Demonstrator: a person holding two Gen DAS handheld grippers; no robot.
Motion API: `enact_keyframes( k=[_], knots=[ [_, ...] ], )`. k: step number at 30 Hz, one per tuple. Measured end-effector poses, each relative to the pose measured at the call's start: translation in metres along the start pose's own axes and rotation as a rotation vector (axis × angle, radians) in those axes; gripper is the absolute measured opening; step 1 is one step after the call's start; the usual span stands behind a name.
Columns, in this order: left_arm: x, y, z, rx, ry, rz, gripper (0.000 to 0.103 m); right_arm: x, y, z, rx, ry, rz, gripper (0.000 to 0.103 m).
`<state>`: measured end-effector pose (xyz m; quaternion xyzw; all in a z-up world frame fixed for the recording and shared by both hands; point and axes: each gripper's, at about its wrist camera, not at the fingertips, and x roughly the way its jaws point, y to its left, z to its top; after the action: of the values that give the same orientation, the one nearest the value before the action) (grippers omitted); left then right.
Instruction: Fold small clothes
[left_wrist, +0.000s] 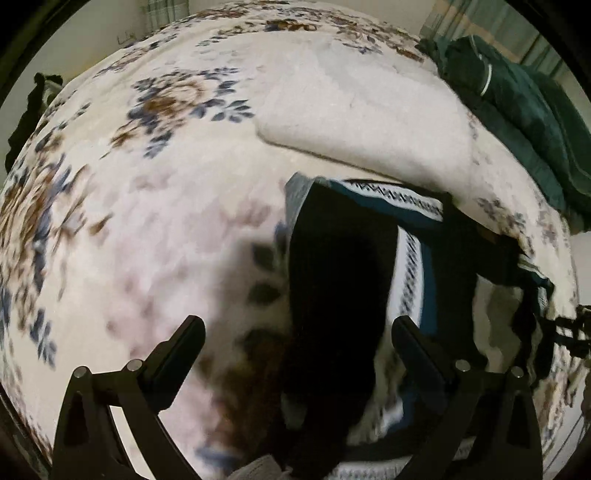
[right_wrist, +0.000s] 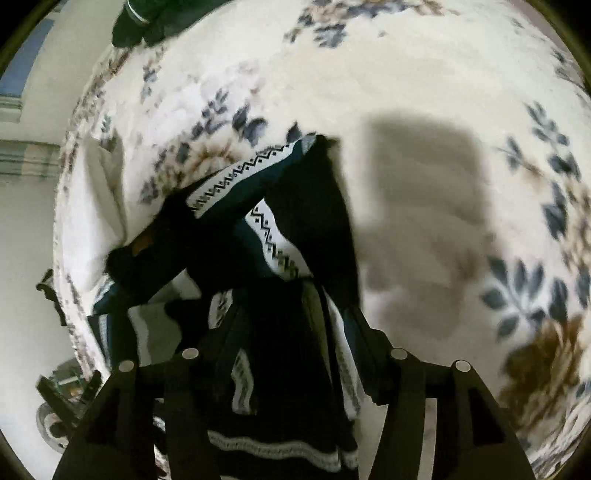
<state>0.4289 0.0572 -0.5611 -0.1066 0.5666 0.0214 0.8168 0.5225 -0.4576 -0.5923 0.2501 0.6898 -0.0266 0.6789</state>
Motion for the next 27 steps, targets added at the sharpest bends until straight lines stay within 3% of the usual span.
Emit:
enact_keyframes(
  k=[1,2,5,7,10,12,14,16,19,21,23,25,27],
  knots=[
    [0.01,-0.003,0.006,0.012,0.01,0.009,0.103,0.005,0.005,0.001,-0.019,0.008,-0.025,0.014],
    [0.022,-0.006,0.011,0.026,0.031,0.025,0.103,0.006,0.011,0.0,-0.037,-0.001,-0.061,0.004],
    [0.046,-0.012,0.019,0.062,0.064,0.037,0.103,-0.018,0.019,-0.002,-0.047,-0.137,-0.08,0.004],
    [0.051,-0.012,0.02,0.066,0.073,0.023,0.103,-0.024,0.013,0.003,-0.017,-0.176,-0.091,0.004],
    [0.045,-0.011,0.017,0.061,0.061,0.033,0.103,-0.003,0.002,0.012,0.022,-0.054,-0.077,0.004],
    [0.026,-0.006,0.014,0.053,0.016,0.058,0.103,-0.006,-0.004,0.01,0.041,-0.033,-0.04,0.012],
    [-0.002,0.002,0.006,0.035,-0.039,0.1,0.103,-0.024,-0.008,0.002,0.054,-0.049,0.018,0.044],
    [-0.029,0.015,-0.008,-0.012,-0.075,0.119,0.103,-0.041,-0.014,-0.01,0.054,-0.051,0.061,0.051],
    [-0.062,0.029,-0.04,-0.09,-0.084,0.161,0.103,-0.063,-0.012,-0.035,-0.012,-0.01,0.088,0.052],
    [-0.069,0.03,-0.055,-0.145,-0.078,0.154,0.103,-0.067,0.005,-0.047,-0.108,0.034,0.102,0.052],
    [-0.068,0.032,-0.075,-0.235,-0.081,0.084,0.103,-0.062,0.039,-0.052,-0.22,0.104,0.128,0.052],
    [-0.058,0.028,-0.084,-0.286,-0.082,0.005,0.103,-0.054,0.091,-0.052,-0.34,0.146,0.146,0.052],
    [-0.042,0.024,-0.086,-0.316,-0.08,-0.041,0.096,-0.042,0.147,-0.049,-0.454,0.174,0.154,0.052]
  ],
)
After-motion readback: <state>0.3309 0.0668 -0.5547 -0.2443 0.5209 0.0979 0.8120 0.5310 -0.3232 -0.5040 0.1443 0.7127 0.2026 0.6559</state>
